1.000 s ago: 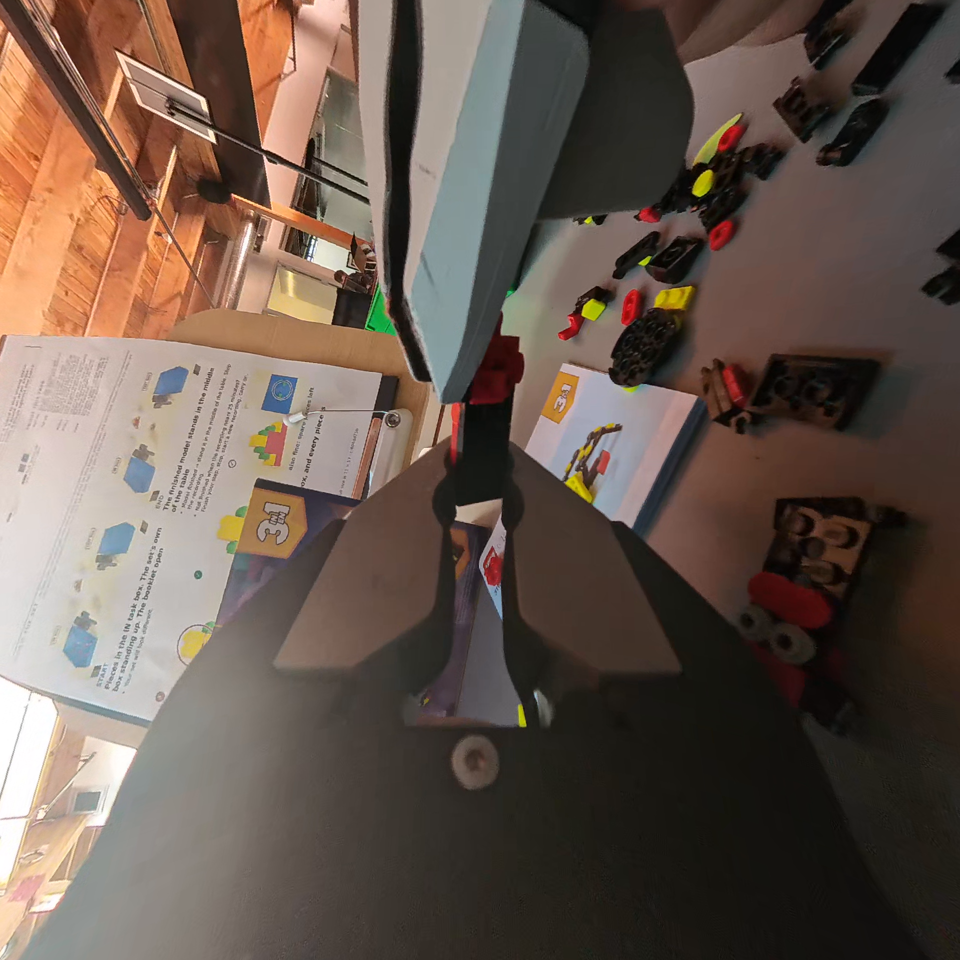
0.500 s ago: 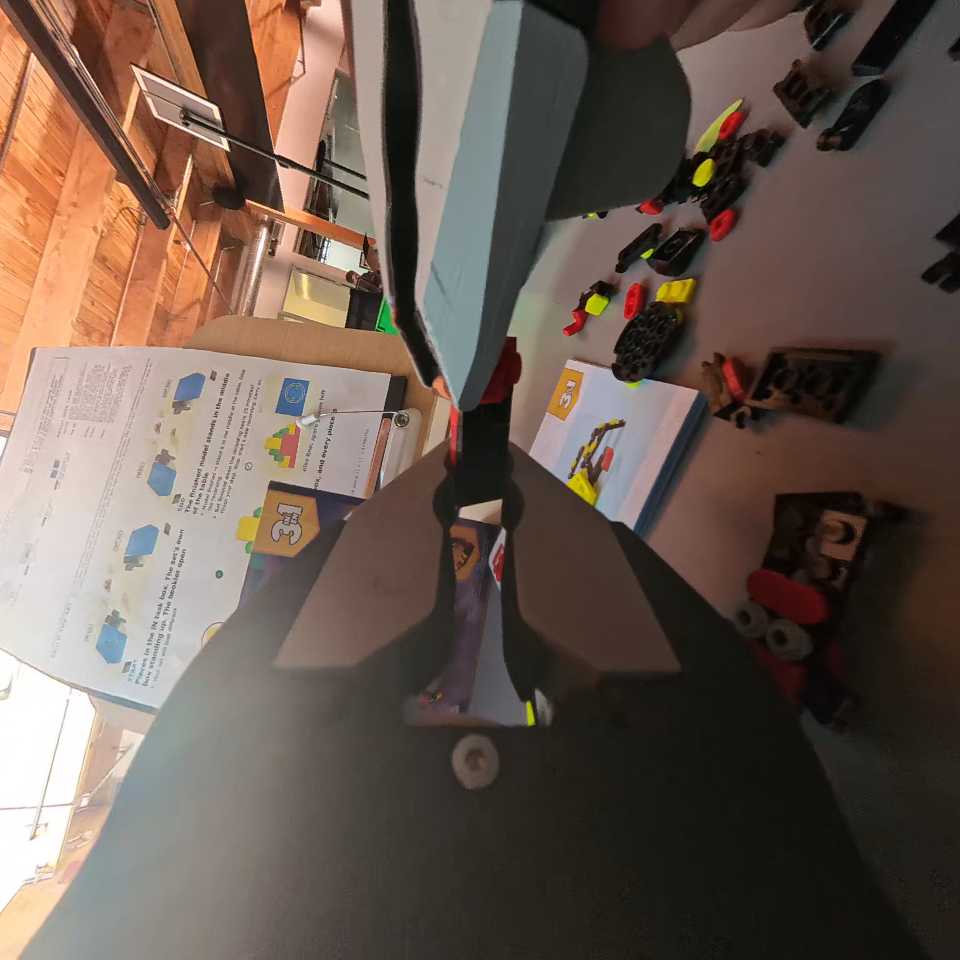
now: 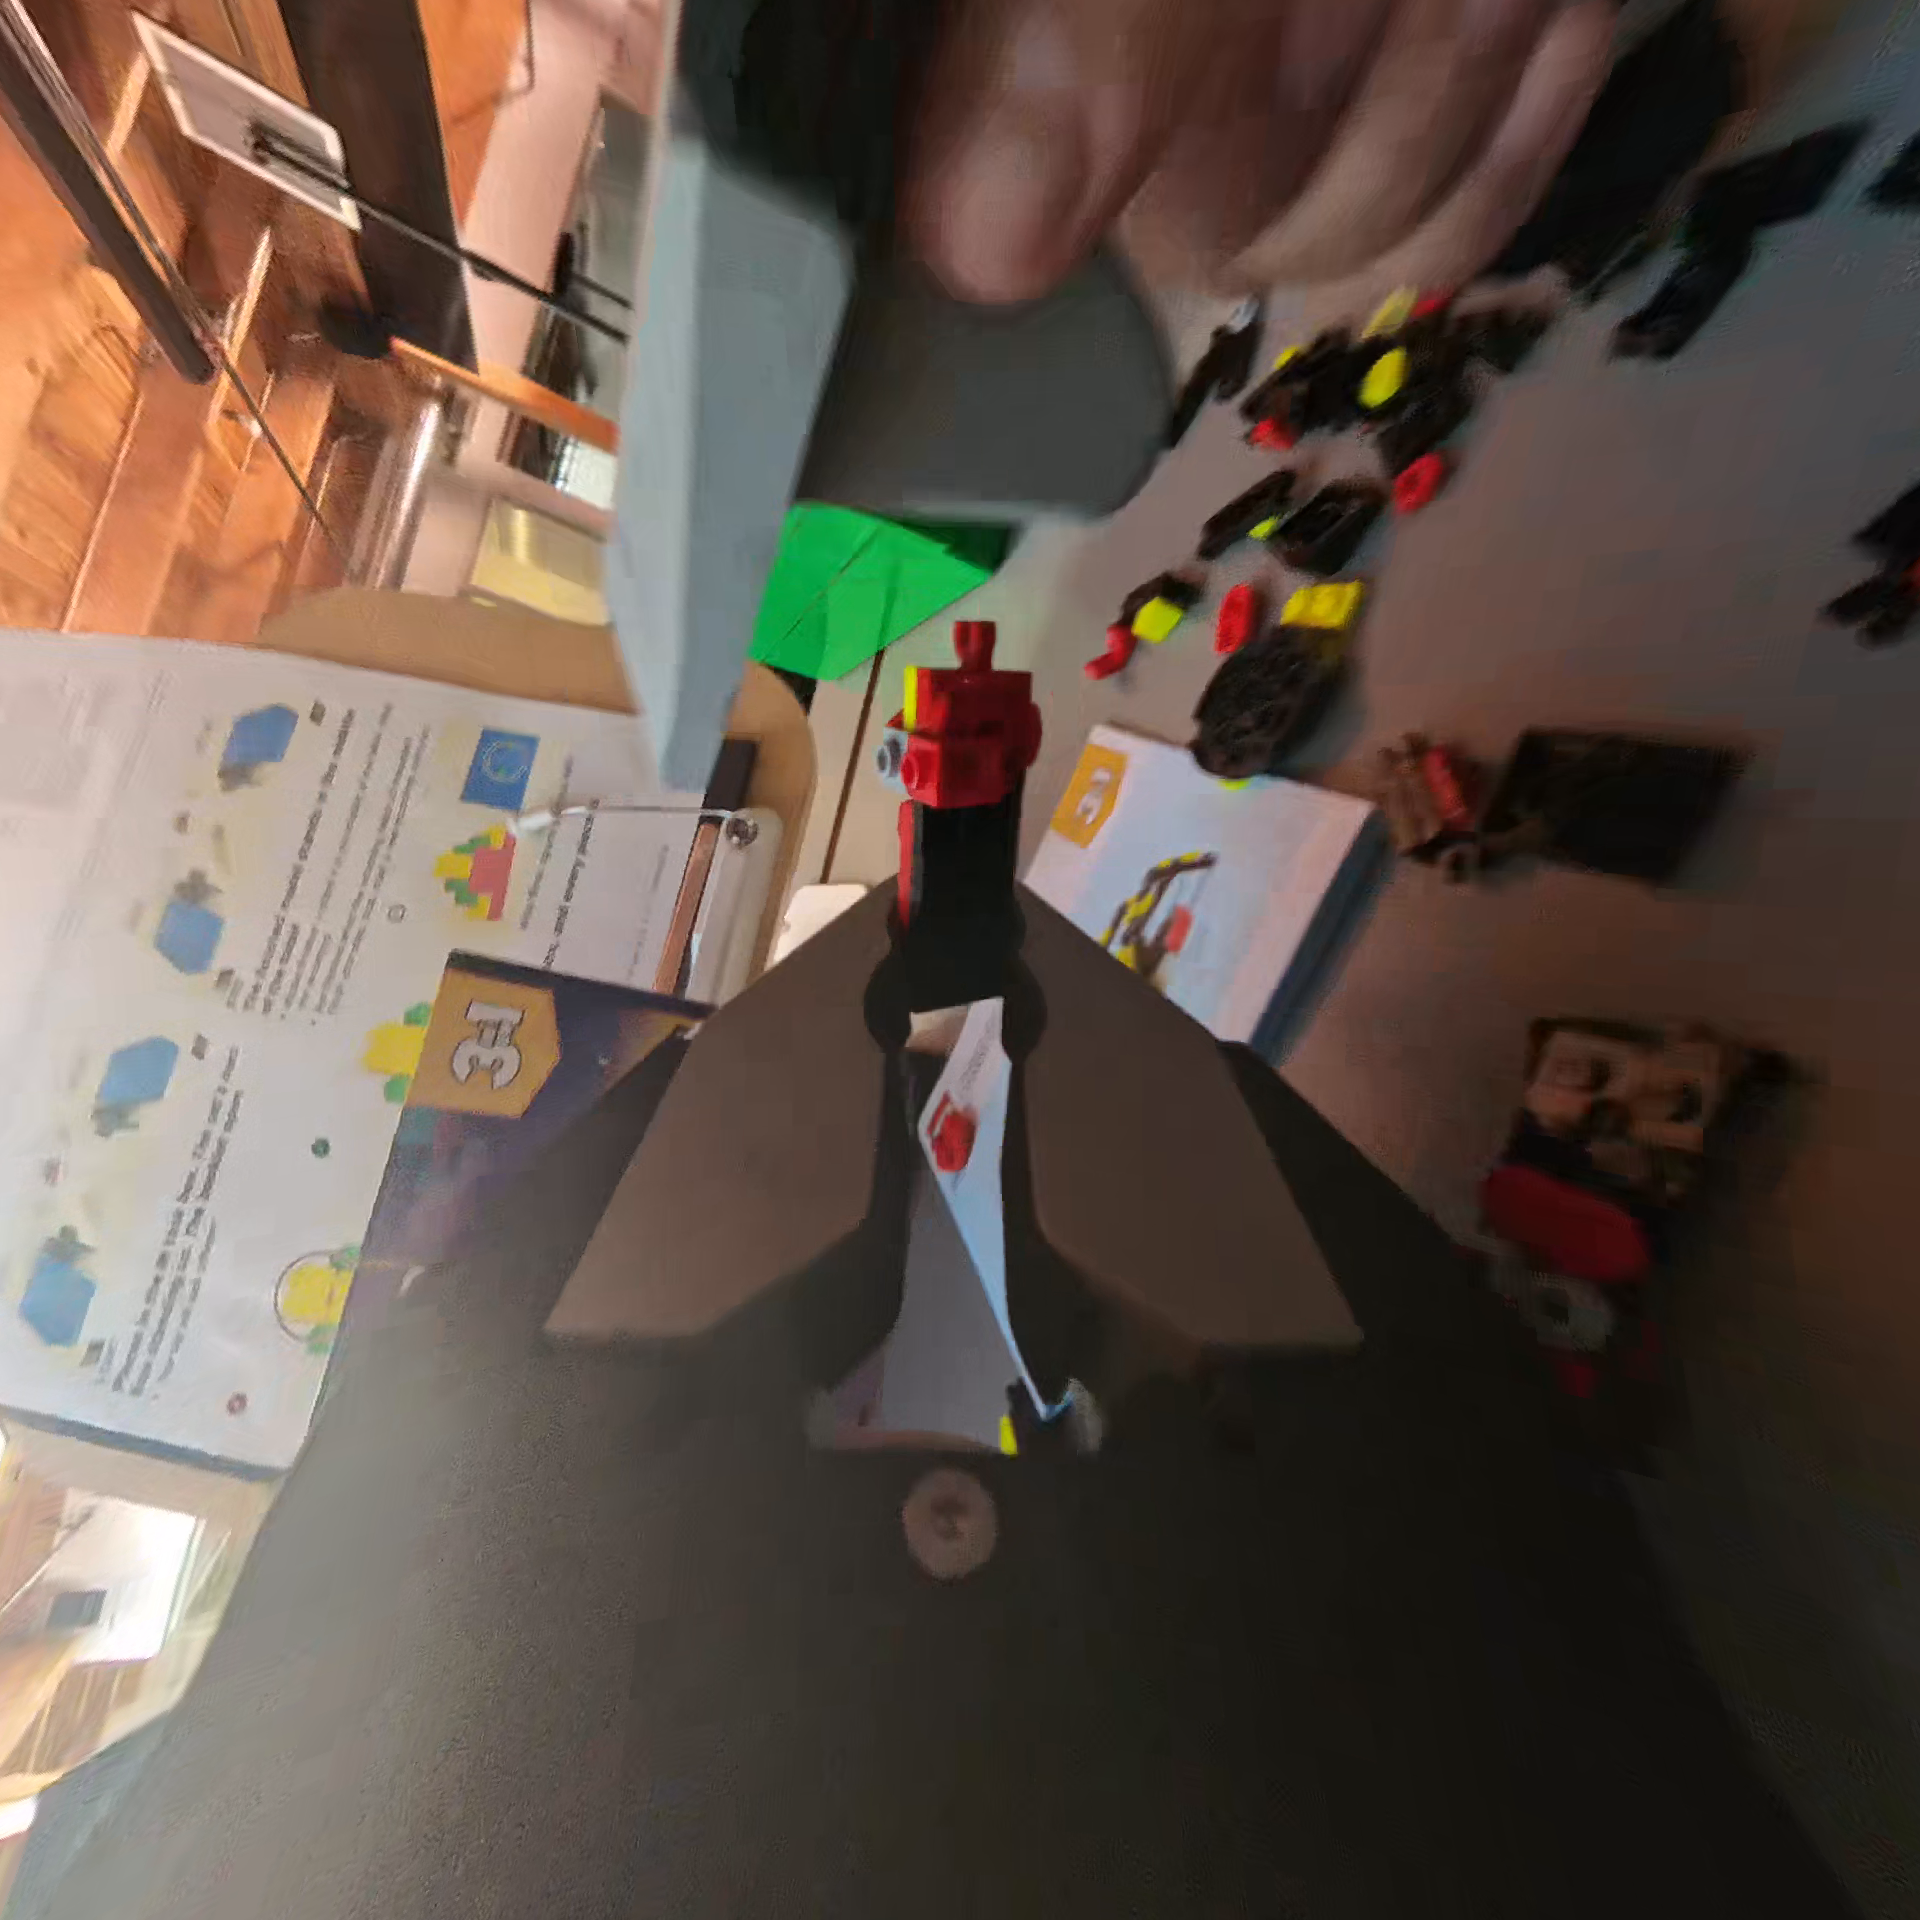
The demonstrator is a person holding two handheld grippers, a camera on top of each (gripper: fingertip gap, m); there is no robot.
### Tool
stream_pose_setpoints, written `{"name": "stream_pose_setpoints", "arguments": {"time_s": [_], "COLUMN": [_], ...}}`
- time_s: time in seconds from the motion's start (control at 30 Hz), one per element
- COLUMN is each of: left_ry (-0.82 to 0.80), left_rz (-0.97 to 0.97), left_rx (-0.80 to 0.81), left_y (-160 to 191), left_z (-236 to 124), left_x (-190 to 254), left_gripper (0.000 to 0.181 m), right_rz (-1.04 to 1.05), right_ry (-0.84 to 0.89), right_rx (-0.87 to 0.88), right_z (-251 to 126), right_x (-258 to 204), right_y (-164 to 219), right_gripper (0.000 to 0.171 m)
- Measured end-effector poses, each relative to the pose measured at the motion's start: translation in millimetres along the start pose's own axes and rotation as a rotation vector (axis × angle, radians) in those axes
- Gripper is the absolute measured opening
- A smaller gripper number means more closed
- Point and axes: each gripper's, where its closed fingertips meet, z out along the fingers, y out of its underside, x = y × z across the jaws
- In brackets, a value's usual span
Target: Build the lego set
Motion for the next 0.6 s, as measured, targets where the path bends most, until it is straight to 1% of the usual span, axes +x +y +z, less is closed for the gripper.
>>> {"name": "stream_pose_setpoints", "arguments": {"time_s": [0.07, 0.17, 0.23, 0.33, 0.37, 0.4, 0.47, 0.6], "left_ry": [-0.008, -0.002, 0.009, 0.041, 0.050, 0.052, 0.049, 0.061], "left_rz": [0.001, 0.004, 0.022, 0.028, 0.025, 0.025, 0.033, 0.034], "left_rx": [-0.027, -0.023, -0.027, -0.044, -0.048, -0.048, -0.040, -0.025], "left_y": [11, 12, 13, 17, 18, 18, 17, 18], "left_z": [2, 2, 3, 8, 9, 9, 8, 5], "left_x": [-2, -1, 2, 9, 11, 12, 12, 13], "left_gripper": [0.010, 0.010, 0.010, 0.010, 0.011, 0.011, 0.011, 0.011], "right_rz": [-0.022, -0.049, -0.068, -0.128, -0.158, -0.184, -0.204, -0.172], "right_ry": [-0.040, -0.108, -0.124, -0.229, -0.240, -0.215, -0.200, -0.148], "right_rx": [-0.073, -0.171, -0.262, -0.408, -0.466, -0.507, -0.518, -0.378], "right_z": [-4, -22, -36, -53, -57, -59, -61, -64], "right_x": [-1, 2, 10, 4, 4, 9, 11, 21], "right_y": [8, 15, 30, 64, 76, 86, 91, 73], "right_gripper": [0.013, 0.013, 0.013, 0.013, 0.021, 0.042, 0.043, 0.042]}}
